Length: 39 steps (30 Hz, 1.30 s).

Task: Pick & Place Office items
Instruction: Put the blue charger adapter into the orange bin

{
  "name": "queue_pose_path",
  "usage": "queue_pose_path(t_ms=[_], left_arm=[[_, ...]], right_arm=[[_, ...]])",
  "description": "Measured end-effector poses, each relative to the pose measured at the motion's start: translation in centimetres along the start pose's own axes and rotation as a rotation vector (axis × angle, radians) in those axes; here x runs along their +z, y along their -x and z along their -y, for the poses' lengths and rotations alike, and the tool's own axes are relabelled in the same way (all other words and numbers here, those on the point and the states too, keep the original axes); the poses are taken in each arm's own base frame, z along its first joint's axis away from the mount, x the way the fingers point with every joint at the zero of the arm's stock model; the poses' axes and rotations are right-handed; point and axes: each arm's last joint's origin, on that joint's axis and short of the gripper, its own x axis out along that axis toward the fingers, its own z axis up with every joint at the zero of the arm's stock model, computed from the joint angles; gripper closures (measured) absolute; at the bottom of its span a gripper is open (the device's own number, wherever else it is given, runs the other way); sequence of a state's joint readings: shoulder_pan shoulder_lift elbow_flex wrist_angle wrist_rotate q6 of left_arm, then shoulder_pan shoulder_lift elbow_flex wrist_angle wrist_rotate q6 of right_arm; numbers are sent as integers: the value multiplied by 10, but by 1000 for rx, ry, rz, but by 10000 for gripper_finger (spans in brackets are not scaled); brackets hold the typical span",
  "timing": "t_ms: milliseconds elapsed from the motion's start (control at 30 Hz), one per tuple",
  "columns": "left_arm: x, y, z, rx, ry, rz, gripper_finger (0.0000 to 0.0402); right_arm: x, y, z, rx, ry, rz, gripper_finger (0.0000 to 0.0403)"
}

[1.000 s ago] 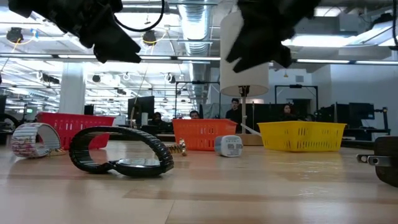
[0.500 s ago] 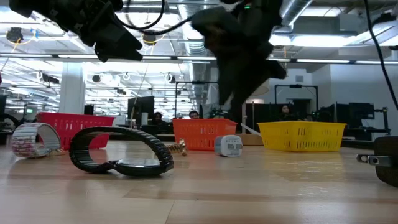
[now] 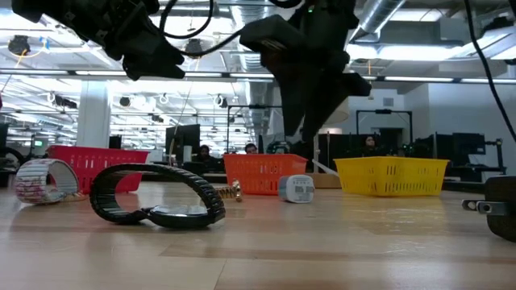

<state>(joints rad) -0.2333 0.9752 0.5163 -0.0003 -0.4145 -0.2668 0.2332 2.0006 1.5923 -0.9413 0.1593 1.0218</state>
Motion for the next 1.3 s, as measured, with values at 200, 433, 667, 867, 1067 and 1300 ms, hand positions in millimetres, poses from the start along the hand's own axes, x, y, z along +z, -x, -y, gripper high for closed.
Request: queue_pose_path(t_ms=[200,433,667,867,1067,1300], left_arm=[[0,0,0,0,0,1,198],[0,0,0,-1,1,3,198],[0,0,0,0,1,3,198],[0,0,0,-1,1,2,198],[0,0,0,-1,1,2,198],[0,0,0,-2,0,1,198]], right_arm=[[0,0,-1,8,8,5,271],[-1,-7,-9,72,15,-25,271],[7,-10,0,58,8,-56,258],[10,-18,4,23,-5,-78,214],[12,-17,4,33,-37,-70,177],[8,-35,2,-8,-28,-96,171]])
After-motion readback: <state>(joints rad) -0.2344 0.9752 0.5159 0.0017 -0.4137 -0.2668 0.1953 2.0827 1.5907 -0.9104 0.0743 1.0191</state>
